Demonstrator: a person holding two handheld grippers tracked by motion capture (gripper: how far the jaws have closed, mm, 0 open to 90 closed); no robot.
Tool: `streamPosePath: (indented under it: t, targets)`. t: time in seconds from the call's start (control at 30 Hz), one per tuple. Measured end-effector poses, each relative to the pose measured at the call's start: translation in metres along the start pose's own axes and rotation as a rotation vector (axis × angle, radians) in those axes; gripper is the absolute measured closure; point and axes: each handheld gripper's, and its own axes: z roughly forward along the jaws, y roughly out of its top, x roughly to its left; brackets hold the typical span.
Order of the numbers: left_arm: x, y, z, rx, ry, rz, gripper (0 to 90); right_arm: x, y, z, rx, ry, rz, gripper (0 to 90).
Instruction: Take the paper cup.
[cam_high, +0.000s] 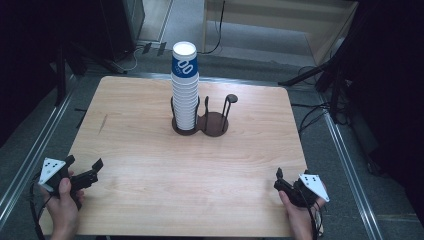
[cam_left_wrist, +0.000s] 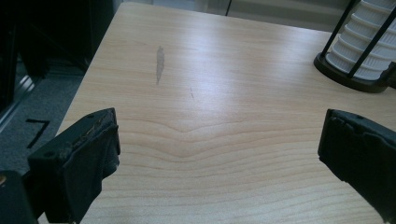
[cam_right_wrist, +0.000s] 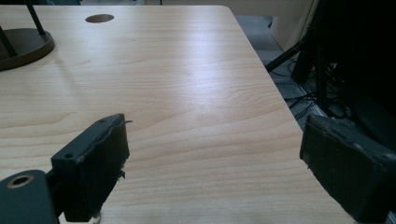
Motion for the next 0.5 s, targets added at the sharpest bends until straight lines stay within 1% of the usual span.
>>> streamPosePath:
  t: [0.1, 0.13, 0.2, 0.27, 0.33, 0.37, 0.4, 0.43, 0.5]
  targets:
    - [0.000, 0.000, 0.000, 0.002, -0.002, -0.003, 0.0, 0.001, 0.000, 0.001, -0.004, -0.008, -0.003, 11.2]
    - [0.001, 0.000, 0.000, 0.006, -0.001, -0.007, 0.0, 0.000, 0.002, 0.001, -0.002, -0.017, 0.011, 12.7]
    - [0.001, 0.000, 0.001, 0.008, 0.001, -0.011, 0.0, -0.001, 0.002, 0.001, -0.003, -0.015, 0.013, 12.7]
    - [0.001, 0.000, 0.000, 0.006, 0.003, -0.008, 0.0, -0.003, 0.004, 0.001, 0.002, -0.020, 0.035, 12.7]
    - [0.000, 0.000, 0.000, 0.004, 0.002, -0.004, 0.0, -0.003, 0.005, 0.002, 0.008, -0.024, 0.032, 12.8]
    - [0.000, 0.000, 0.001, 0.006, 0.002, -0.004, 0.0, -0.002, 0.006, 0.002, 0.017, -0.029, 0.039, 12.9]
    - [0.000, 0.001, 0.001, 0.011, 0.004, 0.000, 0.0, 0.000, 0.010, 0.002, 0.019, -0.024, 0.057, 13.3]
    - [0.000, 0.001, 0.001, 0.011, 0.004, 0.000, 0.0, 0.000, 0.010, 0.002, 0.019, -0.024, 0.057, 13.3]
    - [-0.002, 0.001, 0.001, 0.014, 0.009, 0.014, 0.0, 0.004, 0.016, 0.001, 0.016, 0.002, 0.060, 13.4]
